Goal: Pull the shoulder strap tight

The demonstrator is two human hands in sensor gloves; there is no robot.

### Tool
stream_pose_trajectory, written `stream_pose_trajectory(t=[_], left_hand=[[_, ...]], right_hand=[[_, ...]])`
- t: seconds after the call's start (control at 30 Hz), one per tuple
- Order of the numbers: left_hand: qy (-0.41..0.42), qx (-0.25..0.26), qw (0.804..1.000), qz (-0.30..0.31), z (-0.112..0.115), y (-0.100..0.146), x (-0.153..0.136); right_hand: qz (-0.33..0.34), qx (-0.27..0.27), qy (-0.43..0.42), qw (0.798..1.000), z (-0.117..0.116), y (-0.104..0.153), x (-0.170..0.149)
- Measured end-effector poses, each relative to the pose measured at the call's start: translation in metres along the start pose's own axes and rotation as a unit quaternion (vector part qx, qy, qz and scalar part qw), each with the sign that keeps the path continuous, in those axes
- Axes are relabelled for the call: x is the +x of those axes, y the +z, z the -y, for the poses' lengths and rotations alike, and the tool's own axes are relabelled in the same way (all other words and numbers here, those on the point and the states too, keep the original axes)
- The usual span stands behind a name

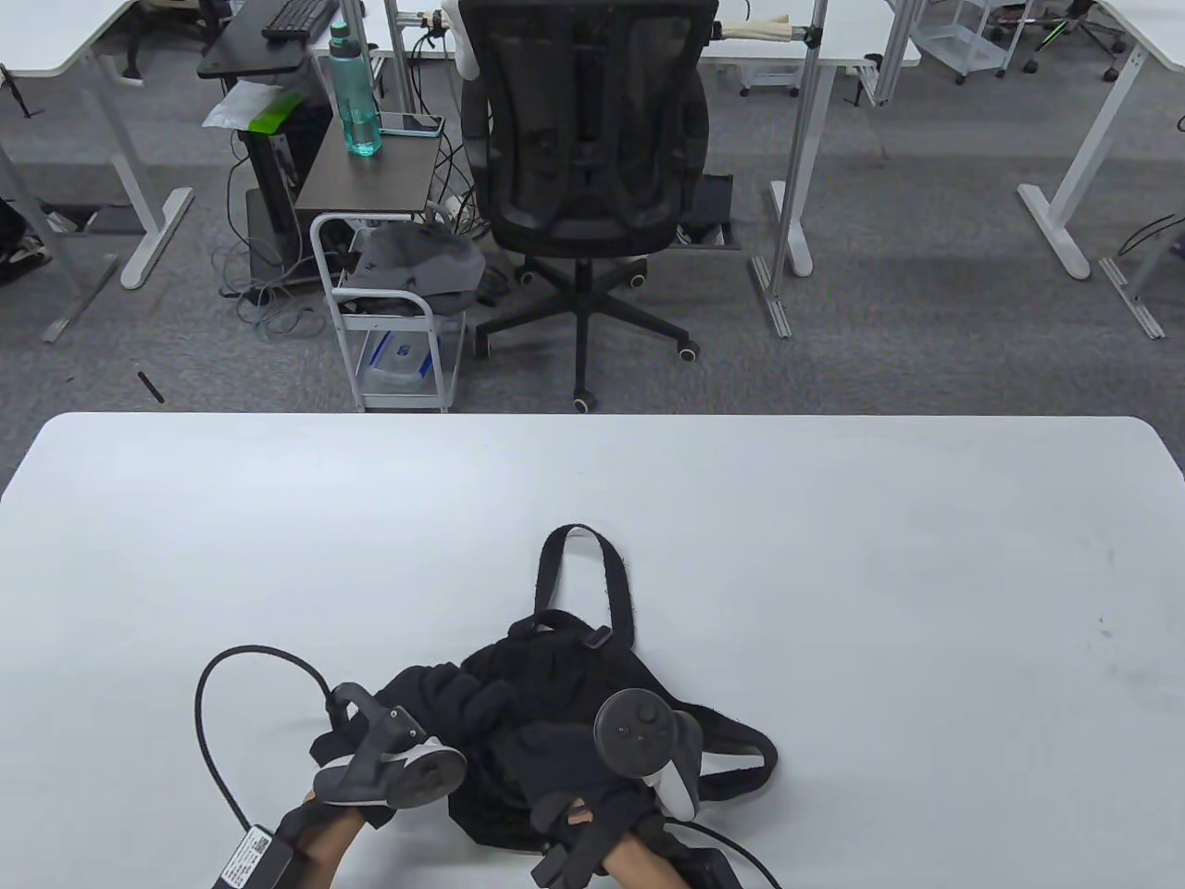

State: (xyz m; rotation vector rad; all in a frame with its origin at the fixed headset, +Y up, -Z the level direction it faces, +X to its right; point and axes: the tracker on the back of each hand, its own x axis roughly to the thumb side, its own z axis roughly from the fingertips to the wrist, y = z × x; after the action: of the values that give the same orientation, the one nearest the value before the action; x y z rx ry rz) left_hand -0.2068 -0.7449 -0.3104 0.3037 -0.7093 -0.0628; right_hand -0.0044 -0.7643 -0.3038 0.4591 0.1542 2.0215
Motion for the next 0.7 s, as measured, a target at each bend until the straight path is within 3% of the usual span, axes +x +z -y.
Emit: stream_pose_trajectory(t=[0.37,0.57,0.7], left_hand=[[-0.014,0.039,0.998,0.051,-0.013,0.000,0.037],[-0.007,0.037,0.998,0.052,-0.010,-0.001,0.028],[-0.034,0.019,0.999,0.016,-0.003,-0.001,0.007]], right_hand=[[-0.003,0.006,-0.019,1.000,0.000,0.000,-0.005],[0.005,-0.006,-0.007,1.000,0.000,0.001,-0.002],[0.005,0.003,-0.002,1.000,-0.001,0.001,-0.001]])
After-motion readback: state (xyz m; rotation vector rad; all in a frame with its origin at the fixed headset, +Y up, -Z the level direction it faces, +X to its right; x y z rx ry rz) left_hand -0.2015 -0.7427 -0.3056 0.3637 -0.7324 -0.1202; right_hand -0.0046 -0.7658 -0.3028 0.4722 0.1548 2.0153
